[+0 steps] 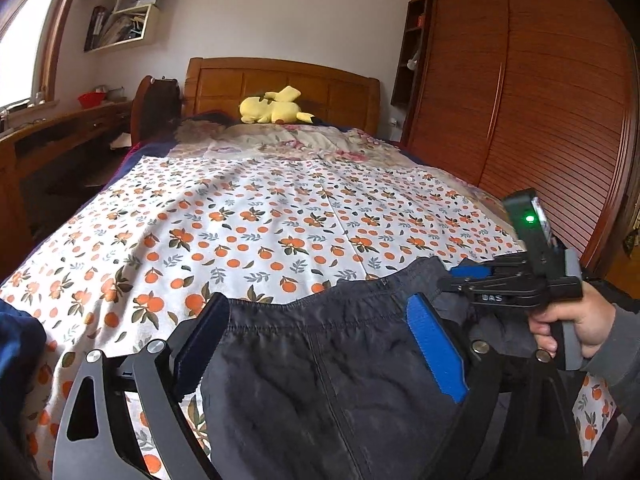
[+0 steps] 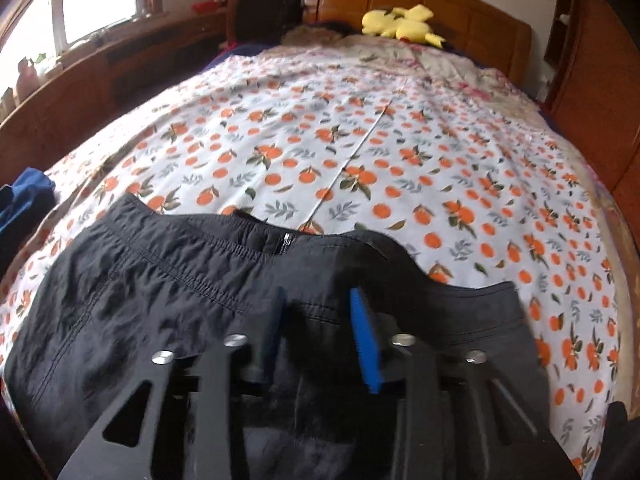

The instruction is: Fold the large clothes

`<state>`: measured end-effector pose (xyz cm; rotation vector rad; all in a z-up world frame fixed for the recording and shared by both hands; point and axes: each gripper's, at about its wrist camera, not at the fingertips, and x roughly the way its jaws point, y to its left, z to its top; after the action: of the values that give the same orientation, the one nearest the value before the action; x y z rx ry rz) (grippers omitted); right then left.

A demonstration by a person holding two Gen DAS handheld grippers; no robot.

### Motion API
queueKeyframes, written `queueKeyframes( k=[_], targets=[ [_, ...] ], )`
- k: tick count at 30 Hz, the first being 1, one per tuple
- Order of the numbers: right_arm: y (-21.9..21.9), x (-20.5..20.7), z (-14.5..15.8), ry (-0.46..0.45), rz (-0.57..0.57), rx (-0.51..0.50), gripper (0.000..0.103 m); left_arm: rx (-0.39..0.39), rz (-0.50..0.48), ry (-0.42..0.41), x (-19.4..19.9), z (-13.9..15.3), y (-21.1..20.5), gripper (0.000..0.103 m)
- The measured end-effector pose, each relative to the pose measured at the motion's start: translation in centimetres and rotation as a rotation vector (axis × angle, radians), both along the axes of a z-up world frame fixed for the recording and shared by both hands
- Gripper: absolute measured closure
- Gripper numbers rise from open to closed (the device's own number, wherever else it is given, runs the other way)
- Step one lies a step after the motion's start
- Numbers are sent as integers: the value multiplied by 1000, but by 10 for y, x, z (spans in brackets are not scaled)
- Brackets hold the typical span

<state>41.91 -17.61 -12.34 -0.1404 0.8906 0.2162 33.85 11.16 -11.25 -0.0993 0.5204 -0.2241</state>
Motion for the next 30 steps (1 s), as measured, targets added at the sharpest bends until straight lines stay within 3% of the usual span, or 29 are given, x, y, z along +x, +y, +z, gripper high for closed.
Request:
queueKeyframes(
  k=[3,11,14,16,18,24,30],
  targets=[
    [-1,7,-5,-1,-3,6,93,3,-3,10,2,-4,-1,11],
    [-2,33,-18,-26,-51,-55,96,10,-22,35,6,-14,-9,11],
    [-4,35,-21,0,-52,-38,93,10,-36,45,8,-18,-13,11],
    [-9,31,-14,-11,-62,-10,79,8,-47,56,9,-21,-17,11],
    [-16,25,-3,-40,-74,10,72,5,-56,67,12,-25,-20,11],
    [-59,19,20,-78,-150,-4,69,13,-78,96,17,-37,-30,11],
    [-116,31,-6,16,-289,-71,68,30,-93,108,18,-44,-38,11]
  ],
)
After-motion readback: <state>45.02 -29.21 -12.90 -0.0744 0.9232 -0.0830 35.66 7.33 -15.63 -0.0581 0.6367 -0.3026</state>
